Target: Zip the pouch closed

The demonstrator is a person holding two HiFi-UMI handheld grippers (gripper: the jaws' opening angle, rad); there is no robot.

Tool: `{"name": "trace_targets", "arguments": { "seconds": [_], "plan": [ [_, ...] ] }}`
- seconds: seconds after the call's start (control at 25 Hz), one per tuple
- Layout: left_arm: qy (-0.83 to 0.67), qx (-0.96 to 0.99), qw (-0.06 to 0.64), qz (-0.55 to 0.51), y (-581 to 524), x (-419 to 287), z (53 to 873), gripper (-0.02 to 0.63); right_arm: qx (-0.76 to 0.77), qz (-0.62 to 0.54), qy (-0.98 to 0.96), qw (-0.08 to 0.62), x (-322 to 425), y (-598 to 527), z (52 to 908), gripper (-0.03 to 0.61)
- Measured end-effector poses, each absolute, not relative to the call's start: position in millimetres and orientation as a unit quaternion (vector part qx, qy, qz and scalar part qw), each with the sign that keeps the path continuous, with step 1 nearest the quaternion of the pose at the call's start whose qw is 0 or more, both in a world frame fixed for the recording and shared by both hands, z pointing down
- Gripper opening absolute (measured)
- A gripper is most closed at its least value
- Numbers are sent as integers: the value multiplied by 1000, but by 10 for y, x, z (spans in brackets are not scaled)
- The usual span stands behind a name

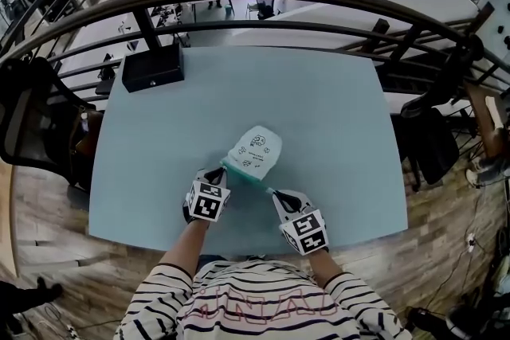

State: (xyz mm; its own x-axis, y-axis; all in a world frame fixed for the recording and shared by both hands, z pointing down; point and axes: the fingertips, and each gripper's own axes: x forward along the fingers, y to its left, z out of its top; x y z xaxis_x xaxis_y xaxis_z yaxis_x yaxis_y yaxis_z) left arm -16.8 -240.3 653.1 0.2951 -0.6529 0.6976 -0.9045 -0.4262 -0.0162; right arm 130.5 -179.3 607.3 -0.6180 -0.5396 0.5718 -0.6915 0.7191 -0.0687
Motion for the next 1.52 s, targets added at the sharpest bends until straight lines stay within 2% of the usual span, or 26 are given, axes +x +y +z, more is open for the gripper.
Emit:
{"name": "trace_targets", "arguments": {
  "seconds": [0.84, 1.16, 1.52],
  "plan": [
    [-423, 803, 176, 381, -2231, -168, 6735, 28, 448, 200, -821, 293, 1322, -1609, 6386, 31],
    [-400, 822, 171, 368, -2094, -422, 6565, 28, 504, 222, -790, 268, 1196, -1507, 6289, 32],
    [-388, 859, 121, 311, -1930, -544, 6078, 29, 561, 217, -768, 219, 1070, -1373, 5974, 32]
  ]
}}
